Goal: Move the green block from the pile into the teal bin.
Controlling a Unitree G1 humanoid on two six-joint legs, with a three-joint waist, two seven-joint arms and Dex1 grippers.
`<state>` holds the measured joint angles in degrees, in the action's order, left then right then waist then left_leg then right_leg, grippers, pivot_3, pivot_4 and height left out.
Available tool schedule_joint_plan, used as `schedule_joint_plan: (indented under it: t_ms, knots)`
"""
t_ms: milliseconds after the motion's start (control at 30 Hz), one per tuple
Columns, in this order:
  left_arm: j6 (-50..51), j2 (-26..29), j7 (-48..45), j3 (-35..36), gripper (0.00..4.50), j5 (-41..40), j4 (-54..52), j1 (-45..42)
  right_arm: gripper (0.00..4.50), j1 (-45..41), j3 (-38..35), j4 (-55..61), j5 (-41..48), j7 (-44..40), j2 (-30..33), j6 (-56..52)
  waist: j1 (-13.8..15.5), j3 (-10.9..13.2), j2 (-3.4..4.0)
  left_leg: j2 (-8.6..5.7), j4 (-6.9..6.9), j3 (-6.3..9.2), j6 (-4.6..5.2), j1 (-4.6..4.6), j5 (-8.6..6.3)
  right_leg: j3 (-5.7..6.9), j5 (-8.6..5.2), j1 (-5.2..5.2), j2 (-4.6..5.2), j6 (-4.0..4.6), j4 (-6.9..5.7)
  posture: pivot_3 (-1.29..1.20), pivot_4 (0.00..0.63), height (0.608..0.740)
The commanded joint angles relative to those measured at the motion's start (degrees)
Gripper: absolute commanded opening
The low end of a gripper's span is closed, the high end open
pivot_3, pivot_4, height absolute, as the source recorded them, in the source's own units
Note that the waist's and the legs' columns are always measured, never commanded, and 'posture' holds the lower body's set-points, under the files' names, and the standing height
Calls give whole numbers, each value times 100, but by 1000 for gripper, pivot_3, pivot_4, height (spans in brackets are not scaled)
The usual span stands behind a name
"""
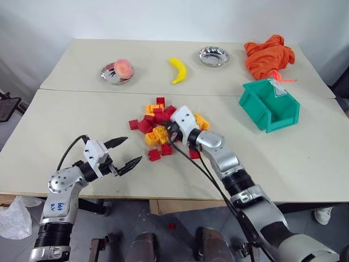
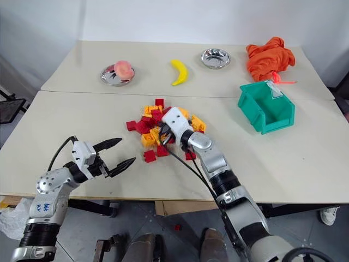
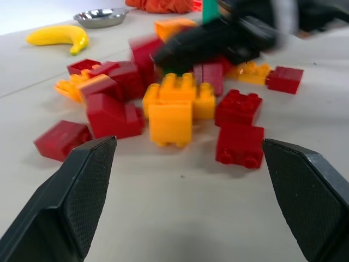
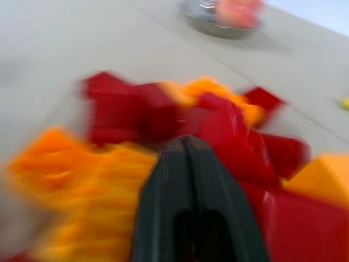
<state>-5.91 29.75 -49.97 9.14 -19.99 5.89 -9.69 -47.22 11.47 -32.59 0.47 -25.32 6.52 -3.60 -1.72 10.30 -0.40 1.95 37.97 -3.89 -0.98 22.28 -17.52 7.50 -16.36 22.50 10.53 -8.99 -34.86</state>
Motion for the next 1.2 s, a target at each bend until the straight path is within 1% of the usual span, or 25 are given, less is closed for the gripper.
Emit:
schedule_joint_plan:
  t_ms: [33, 133, 200, 267, 367, 467, 567, 700, 767, 833, 933, 1000, 1067, 1200]
  knots:
    - [-10, -61, 211, 105, 4500, -41, -240, 36, 51, -175, -432, -402, -28, 315, 246, 339, -2, 0, 0, 0, 0, 0, 0, 0, 0, 0, 0, 0, 0, 0, 2, 0, 150, 740]
    - [25, -110, 341, 134, 4500, -80, -251, 32, 51, -199, -552, -564, 22, 236, 325, 440, -14, 0, 0, 0, -2, -2, 0, 0, 0, -1, 0, 0, 0, 0, 2, 0, 150, 740]
    - [58, -160, 429, 142, 4500, -105, -262, 5, 51, -88, -564, -492, 71, 43, 337, 430, -45, 0, 0, 1, -3, -3, 0, 0, 0, -1, 0, 3, 0, 0, 2, 0, 150, 740]
    - [79, -194, 480, 132, 4500, -98, -280, -16, 51, 180, -526, -180, 176, -290, 377, 341, -65, 0, 0, 1, -5, -5, 0, -1, 0, -3, 0, 4, -1, 0, 0, 0, 150, 740]
    - [89, -212, 517, 151, 4500, -91, -296, -31, 51, 738, -452, 622, 363, -821, 554, -6, -59, 0, 0, 2, -7, -5, 0, -1, 0, -1, 0, 3, 0, 0, 2, 0, 150, 740]
    - [84, -191, 524, 223, 4500, -138, -271, -38, 51, 1399, -399, 1658, 750, -1572, 856, -144, 2, 0, -1, 2, -6, -4, 2, -2, -1, -1, 0, -1, 0, 0, 6, 0, 150, 740]
    - [73, -133, 440, 328, 4500, -208, -217, -14, 51, 2051, -485, 2607, 979, -2084, 1360, -126, 27, 0, -1, 0, -2, -3, 5, 0, -3, -1, 0, -3, 1, 0, 8, 0, 150, 740]
    - [21, 17, 247, 424, 4500, -214, 2, -60, 51, 2535, -1122, 3225, 1463, -2272, 1786, 160, 20, 0, -1, 1, -2, -4, 6, 1, -4, -1, 0, 1, 0, 0, 9, 0, 150, 740]
    - [2, 167, 92, 435, 4500, -161, 152, -121, 51, 2903, -1519, 3503, 1878, -2607, 2088, 221, 19, 0, -1, 2, -3, -5, 5, 0, -4, -1, 0, 1, 0, 0, 9, 0, 150, 740]
    - [-80, 350, -96, 430, 4500, -87, 335, -187, 51, 3374, -1911, 3802, 2336, -2936, 2423, 21, 36, 0, -1, 1, -6, -4, 5, 0, -5, 2, 0, -1, -1, 0, 13, 0, 150, 740]
    - [-277, 589, -355, 394, 4500, -4, 660, -327, 616, 4083, -2399, 4062, 2696, -3171, 2839, -162, 99, 0, -2, 0, -9, -5, 8, 1, -9, 4, 0, -4, 0, 0, 23, 0, 150, 740]
    - [-353, 635, -410, 380, 4500, 8, 849, -486, 1245, 4484, -2681, 4085, 2728, -3161, 2956, -78, 155, 1, -2, 0, -5, -7, 8, 1, -9, 3, 0, -5, 0, -1, 25, 0, 150, 740]
    - [-256, 568, -399, 363, 4500, -82, 873, -663, 1907, 4816, -2892, 4094, 2735, -3122, 3003, -21, 167, 1, -2, 1, -2, -9, 8, 0, -9, 2, 1, -6, 0, -1, 23, 0, 150, 740]
    - [18, 347, -645, -165, 4500, -39, 580, -1180, 3319, 5400, -3247, 4174, 2633, -2888, 2904, 154, 209, 0, -2, 0, 0, -8, 8, 0, -9, 2, 1, -9, 0, -2, 22, 0, 150, 740]
